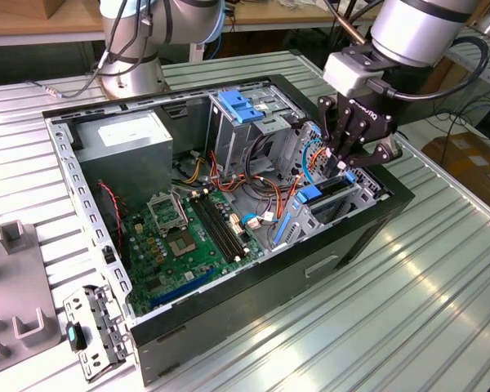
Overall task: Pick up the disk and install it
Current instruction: 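Insert the first disk wire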
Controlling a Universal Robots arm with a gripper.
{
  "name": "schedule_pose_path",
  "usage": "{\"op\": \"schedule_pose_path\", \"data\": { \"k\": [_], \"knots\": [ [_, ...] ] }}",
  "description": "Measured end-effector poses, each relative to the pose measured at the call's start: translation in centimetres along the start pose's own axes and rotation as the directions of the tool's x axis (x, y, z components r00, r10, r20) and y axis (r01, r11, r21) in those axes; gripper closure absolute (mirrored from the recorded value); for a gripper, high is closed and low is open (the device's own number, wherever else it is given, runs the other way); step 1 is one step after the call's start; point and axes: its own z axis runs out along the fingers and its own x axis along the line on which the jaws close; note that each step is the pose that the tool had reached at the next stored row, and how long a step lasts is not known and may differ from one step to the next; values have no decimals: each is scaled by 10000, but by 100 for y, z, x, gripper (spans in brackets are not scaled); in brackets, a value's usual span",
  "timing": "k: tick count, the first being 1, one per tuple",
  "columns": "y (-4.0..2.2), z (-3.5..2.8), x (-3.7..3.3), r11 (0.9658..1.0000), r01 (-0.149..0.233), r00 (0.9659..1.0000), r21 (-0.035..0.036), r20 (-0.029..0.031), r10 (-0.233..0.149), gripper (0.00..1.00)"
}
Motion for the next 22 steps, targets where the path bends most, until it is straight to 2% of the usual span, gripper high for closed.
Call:
{"op": "schedule_pose_path", "data": {
  "k": [2, 4, 6, 7, 8, 11, 14, 18, 22],
  "knots": [
    [-4, 0, 0, 10000, 79, 10000, 0, -1, -79, 89],
    [-5, 0, 1, 9993, 369, 9993, 5, -11, -369, 89],
    [-5, -4, 1, 9962, 873, 9962, 10, -26, -873, 89],
    [-6, -7, 1, 9951, 984, 9951, 12, -28, -984, 89],
    [-28, -10, 1, 9948, 1019, 9948, 12, -32, -1019, 89],
    [-149, -13, -5, 9942, 1072, 9942, 1, -31, -1072, 89],
    [-293, -18, -17, 9935, 1140, 9935, -10, -32, -1140, 89],
    [-400, -21, -28, 9926, 1213, 9926, -23, -32, -1213, 89],
    [-416, -41, -28, 9887, 1502, 9887, -21, -41, -1502, 89]
  ]
}}
